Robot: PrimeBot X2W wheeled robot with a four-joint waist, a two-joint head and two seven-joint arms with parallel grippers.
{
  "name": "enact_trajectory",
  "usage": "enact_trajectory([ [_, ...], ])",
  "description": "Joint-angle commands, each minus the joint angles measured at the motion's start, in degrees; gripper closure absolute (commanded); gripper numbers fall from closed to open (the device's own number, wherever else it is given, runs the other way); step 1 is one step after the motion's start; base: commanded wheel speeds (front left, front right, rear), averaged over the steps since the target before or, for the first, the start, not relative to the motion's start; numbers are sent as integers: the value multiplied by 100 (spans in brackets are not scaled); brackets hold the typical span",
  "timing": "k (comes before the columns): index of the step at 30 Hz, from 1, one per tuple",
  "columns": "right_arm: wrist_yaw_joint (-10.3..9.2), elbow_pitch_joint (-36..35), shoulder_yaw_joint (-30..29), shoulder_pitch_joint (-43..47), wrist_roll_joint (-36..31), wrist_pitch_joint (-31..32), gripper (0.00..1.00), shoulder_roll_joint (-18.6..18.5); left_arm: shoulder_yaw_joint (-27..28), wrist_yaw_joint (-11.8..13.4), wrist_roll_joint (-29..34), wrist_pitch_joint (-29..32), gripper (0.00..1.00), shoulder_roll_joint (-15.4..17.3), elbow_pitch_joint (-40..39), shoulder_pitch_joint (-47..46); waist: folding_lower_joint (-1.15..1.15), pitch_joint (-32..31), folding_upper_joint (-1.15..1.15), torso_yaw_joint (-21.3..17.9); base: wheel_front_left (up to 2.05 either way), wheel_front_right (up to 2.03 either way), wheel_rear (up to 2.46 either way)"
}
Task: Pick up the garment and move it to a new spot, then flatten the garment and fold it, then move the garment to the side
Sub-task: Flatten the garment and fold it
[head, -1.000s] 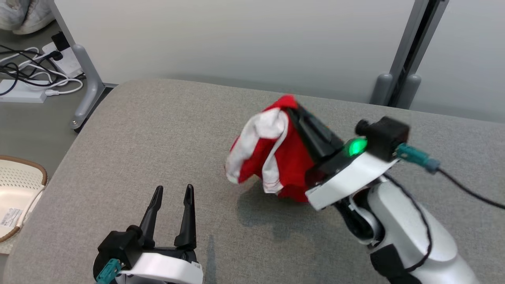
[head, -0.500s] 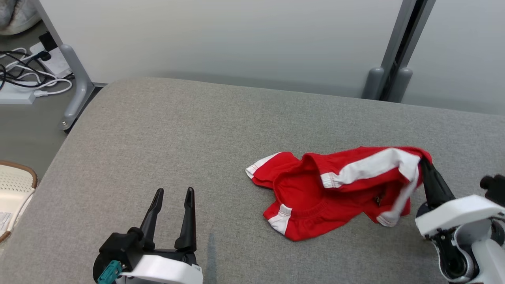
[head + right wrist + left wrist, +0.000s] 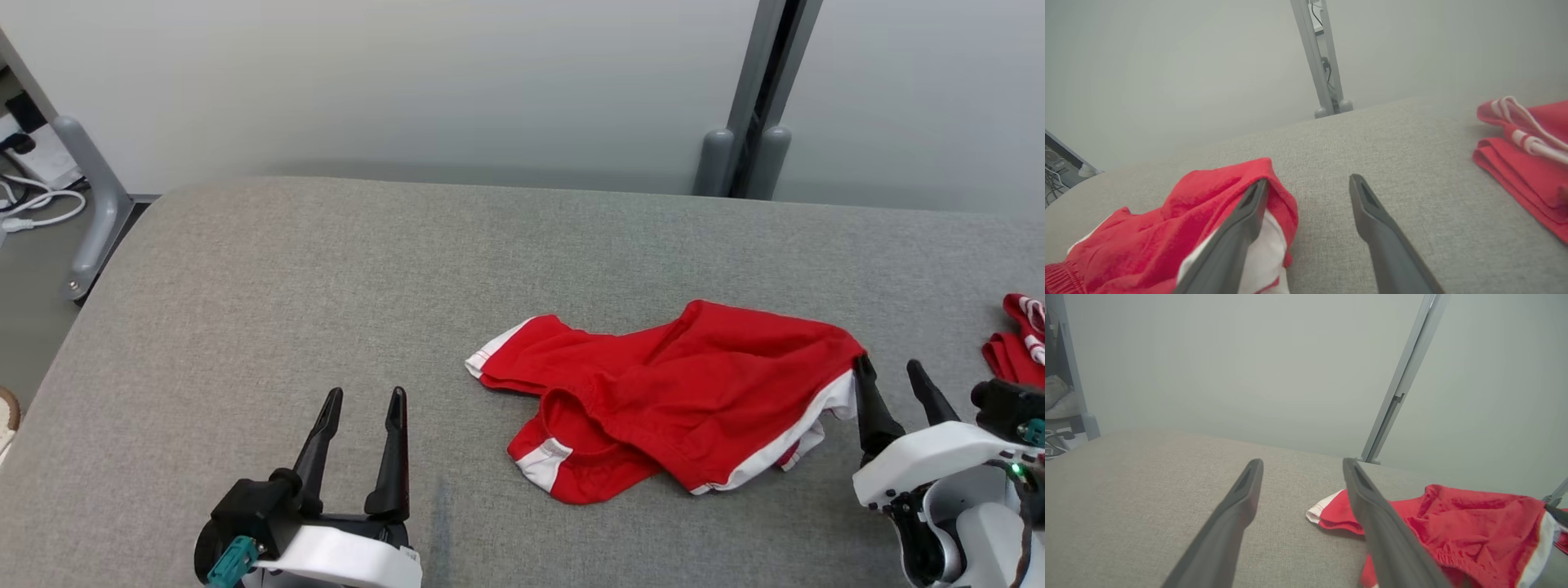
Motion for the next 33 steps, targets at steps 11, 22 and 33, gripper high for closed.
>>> enact_trajectory([
  [11,0,-1706,638,301,-1006,-641,0,-242,56,-14,39,-22,0,21,-59,-2,0,-284,0,-310,0,0,0],
  [22,-1,-2824,1150,1246,-1529,-719,0,-209,97,-2,-22,-21,0,22,-64,84,0,-306,0,-414,0,0,0],
  [33,-1,-2637,1367,1174,-1562,-740,0,-356,51,-41,70,-22,0,21,26,66,0,-250,0,-283,0,0,0],
])
